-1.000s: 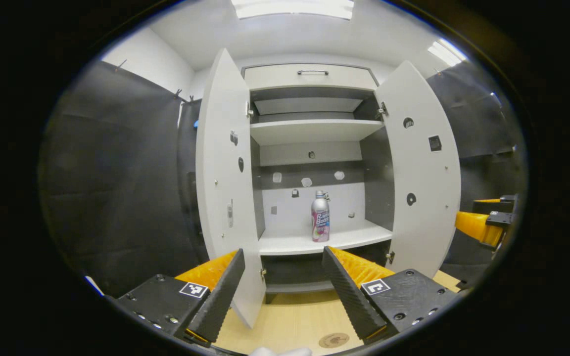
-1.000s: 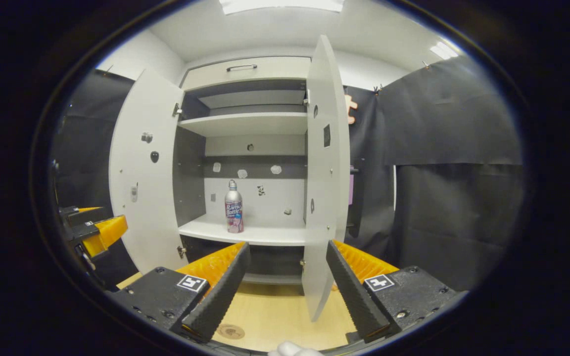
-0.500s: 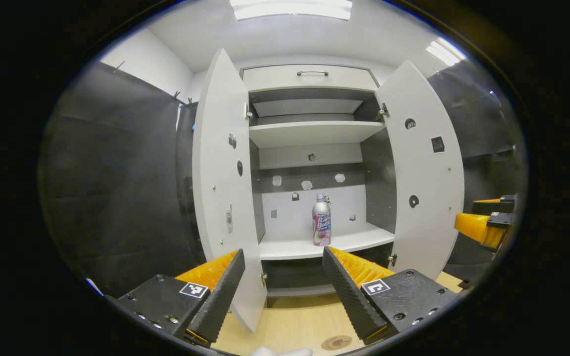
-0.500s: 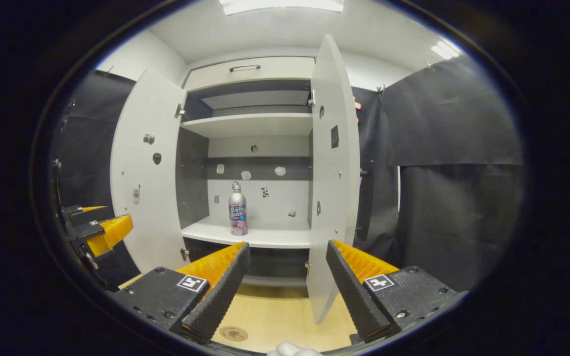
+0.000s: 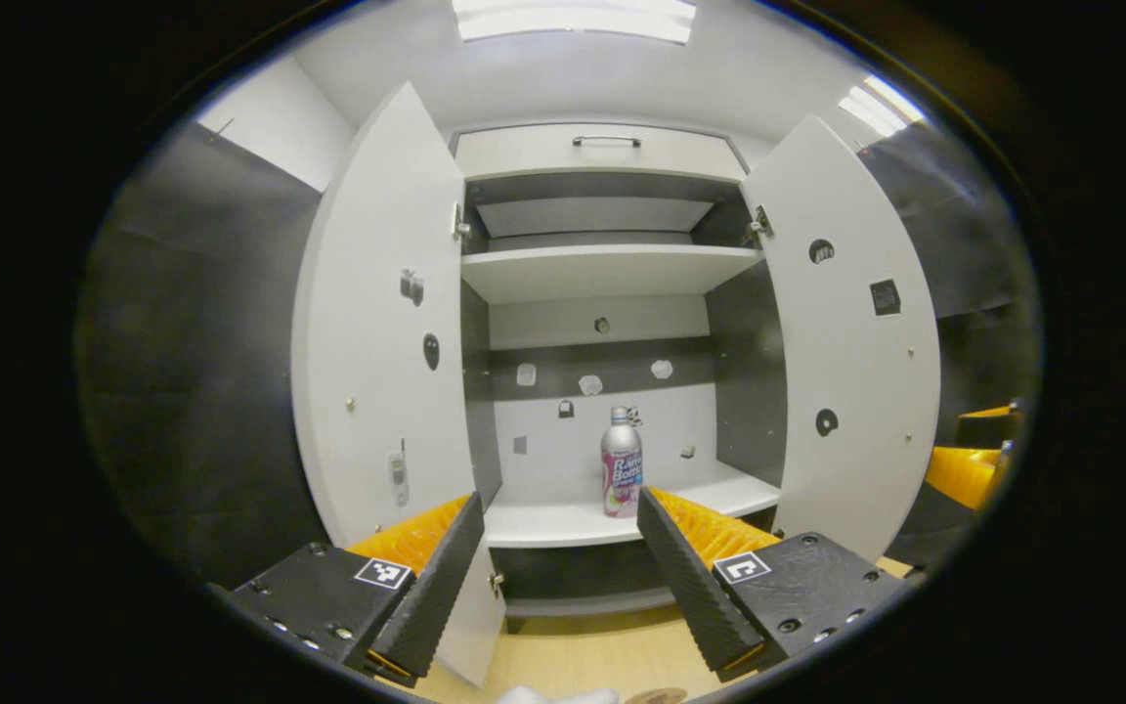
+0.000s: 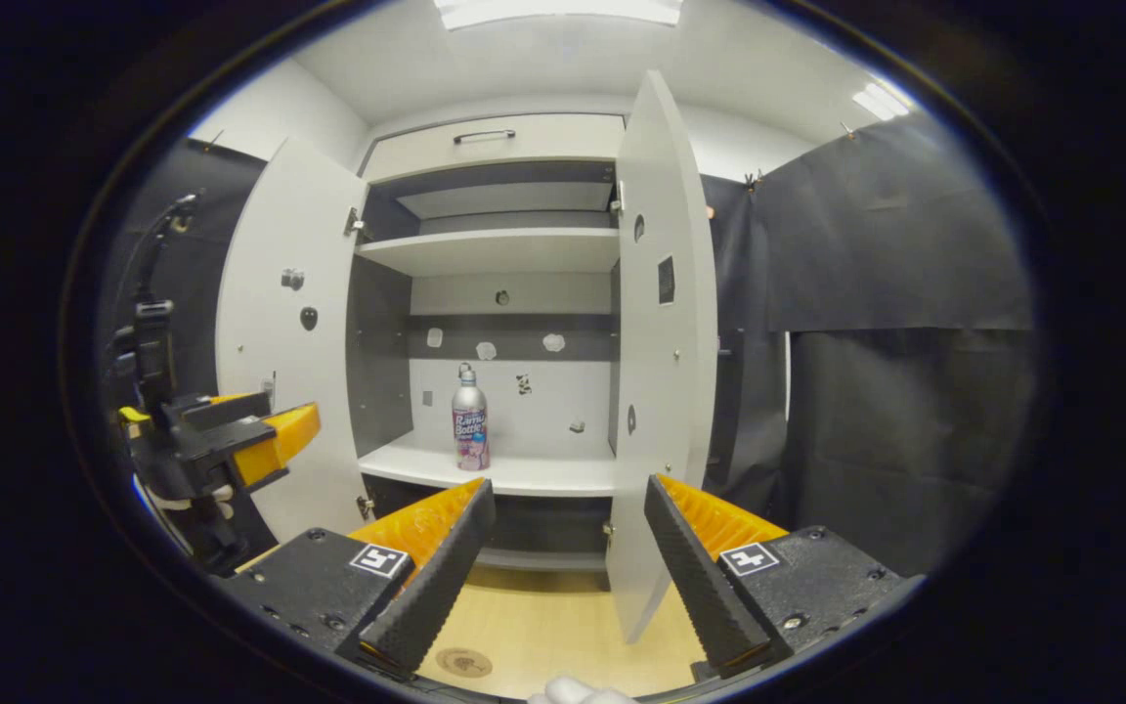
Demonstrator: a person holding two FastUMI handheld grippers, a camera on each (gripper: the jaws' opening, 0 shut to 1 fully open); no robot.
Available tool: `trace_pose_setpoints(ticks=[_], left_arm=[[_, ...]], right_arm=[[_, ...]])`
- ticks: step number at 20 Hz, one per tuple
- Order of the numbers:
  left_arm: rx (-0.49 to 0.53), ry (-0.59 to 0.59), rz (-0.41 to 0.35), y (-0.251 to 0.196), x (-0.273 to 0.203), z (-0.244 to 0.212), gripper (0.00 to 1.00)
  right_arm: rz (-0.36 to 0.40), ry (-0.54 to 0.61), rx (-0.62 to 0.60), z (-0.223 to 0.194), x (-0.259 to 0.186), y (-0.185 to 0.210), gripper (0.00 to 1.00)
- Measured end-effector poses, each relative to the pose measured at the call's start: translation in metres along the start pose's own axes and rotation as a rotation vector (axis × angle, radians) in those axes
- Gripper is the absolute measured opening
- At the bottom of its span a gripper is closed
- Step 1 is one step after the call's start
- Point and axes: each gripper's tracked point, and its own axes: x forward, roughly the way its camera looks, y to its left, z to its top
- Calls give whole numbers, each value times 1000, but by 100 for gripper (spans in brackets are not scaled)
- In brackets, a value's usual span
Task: Grasp the bottle in the cabinet with the left hand and place it on the coaster, then close the right door with the right hand and the left door with the left hand.
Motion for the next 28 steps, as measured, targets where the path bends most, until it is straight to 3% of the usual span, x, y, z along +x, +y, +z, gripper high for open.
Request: trace_pose_setpoints(ticks=[10, 18, 28], left_arm=[[8, -86, -54, -46, 154, 18, 98], [-34, 0, -31, -65, 265, -28, 97], [-22, 135, -2, -68, 313, -86, 96]], right_arm=[[-45, 29, 6, 2, 1, -2, 100], [-80, 79, 6, -4, 10, -13, 100], [-93, 141, 24, -24, 13, -24, 100]])
